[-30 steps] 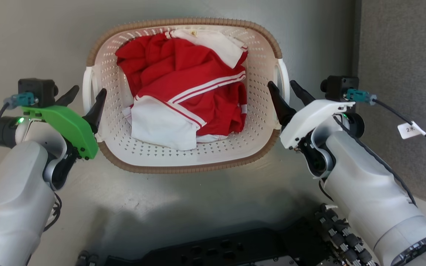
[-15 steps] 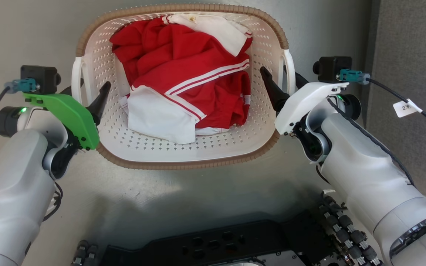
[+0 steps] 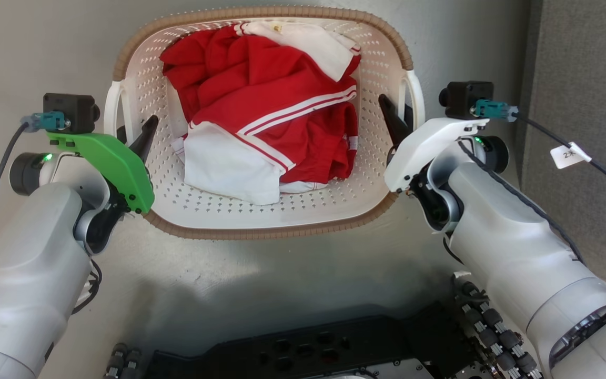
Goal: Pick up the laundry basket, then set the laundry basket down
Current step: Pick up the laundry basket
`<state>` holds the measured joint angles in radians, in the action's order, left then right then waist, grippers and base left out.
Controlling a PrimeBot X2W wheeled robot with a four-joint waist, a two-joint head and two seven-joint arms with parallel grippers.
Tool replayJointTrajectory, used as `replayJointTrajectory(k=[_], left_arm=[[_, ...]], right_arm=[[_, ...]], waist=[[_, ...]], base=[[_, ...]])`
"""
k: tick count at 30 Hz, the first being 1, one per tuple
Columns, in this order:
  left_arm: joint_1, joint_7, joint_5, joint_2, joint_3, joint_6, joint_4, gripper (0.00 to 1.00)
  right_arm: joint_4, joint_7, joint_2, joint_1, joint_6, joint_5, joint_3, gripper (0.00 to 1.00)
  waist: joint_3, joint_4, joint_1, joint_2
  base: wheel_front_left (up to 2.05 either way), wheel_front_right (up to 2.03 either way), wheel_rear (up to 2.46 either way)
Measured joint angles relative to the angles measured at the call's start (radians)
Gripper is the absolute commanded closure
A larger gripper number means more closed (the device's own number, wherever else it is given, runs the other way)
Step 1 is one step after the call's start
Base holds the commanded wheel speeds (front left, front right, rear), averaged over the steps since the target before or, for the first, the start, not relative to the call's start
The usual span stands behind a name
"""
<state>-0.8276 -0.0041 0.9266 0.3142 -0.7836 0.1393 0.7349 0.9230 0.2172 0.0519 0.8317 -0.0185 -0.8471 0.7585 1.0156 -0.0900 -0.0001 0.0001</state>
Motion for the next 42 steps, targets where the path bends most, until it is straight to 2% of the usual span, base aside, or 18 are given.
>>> replayJointTrajectory(k=[11,23,28,42], left_arm=[[-0.009,-0.019,0.048,-0.016,-0.059,-0.017,0.053,1.0],[0.0,-0.002,0.119,-0.044,-0.103,-0.018,0.095,1.0],[0.016,0.039,0.155,-0.057,-0.129,-0.018,0.109,1.0],[0.078,0.138,0.259,-0.079,-0.164,-0.023,0.146,1.0]], right_arm=[[0.027,0.011,-0.009,0.0,-0.002,-0.026,0.042,1.0],[0.088,0.009,-0.008,0.0,-0.024,-0.059,0.099,1.0],[0.131,-0.042,-0.01,0.001,-0.026,-0.064,0.133,1.0],[0.186,-0.213,-0.012,-0.001,-0.055,-0.105,0.187,1.0]], waist=[[-0.062,-0.006,0.0,0.0],[-0.199,-0.007,0.0,0.0],[-0.267,-0.005,0.0,0.0],[-0.48,0.008,0.0,0.0]], base=[[0.0,0.0,0.0],[0.0,0.0,0.0],[0.0,0.0,0.0],[0.0,0.0,0.0]])
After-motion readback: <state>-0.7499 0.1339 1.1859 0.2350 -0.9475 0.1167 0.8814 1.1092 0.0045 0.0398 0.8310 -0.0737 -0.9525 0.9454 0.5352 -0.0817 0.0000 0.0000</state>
